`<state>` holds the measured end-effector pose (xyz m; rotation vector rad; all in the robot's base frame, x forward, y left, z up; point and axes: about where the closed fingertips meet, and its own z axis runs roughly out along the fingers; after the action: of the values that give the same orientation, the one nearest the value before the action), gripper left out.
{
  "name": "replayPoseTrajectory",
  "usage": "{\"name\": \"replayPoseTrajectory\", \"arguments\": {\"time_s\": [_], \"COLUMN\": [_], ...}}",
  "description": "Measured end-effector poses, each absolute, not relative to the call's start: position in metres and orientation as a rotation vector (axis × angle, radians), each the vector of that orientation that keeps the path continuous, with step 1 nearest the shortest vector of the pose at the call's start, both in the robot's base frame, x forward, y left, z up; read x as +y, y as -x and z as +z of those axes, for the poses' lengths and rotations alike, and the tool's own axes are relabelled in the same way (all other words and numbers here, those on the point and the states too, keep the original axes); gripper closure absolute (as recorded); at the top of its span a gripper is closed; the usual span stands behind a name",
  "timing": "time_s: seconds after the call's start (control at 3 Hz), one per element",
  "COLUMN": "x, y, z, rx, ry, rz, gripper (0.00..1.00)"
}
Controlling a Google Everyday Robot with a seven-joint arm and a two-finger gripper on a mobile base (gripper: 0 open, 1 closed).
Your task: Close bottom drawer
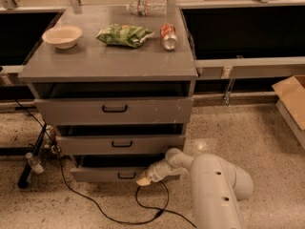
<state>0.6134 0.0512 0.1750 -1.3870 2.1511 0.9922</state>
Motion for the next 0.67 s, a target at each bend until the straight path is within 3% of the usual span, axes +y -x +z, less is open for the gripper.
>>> {"name": "replayPoseTrajectory", "arguments": {"time_s": [0.33, 0.67], "x": [0.0356, 0.0378], "y": [-0.5643, -0.5636], "z": [0.1836, 0.1803], "rx": [2.167, 2.164], "ry": [1.381, 1.379], "rz": [1.064, 1.072], "gripper": [1.00, 1.00]}}
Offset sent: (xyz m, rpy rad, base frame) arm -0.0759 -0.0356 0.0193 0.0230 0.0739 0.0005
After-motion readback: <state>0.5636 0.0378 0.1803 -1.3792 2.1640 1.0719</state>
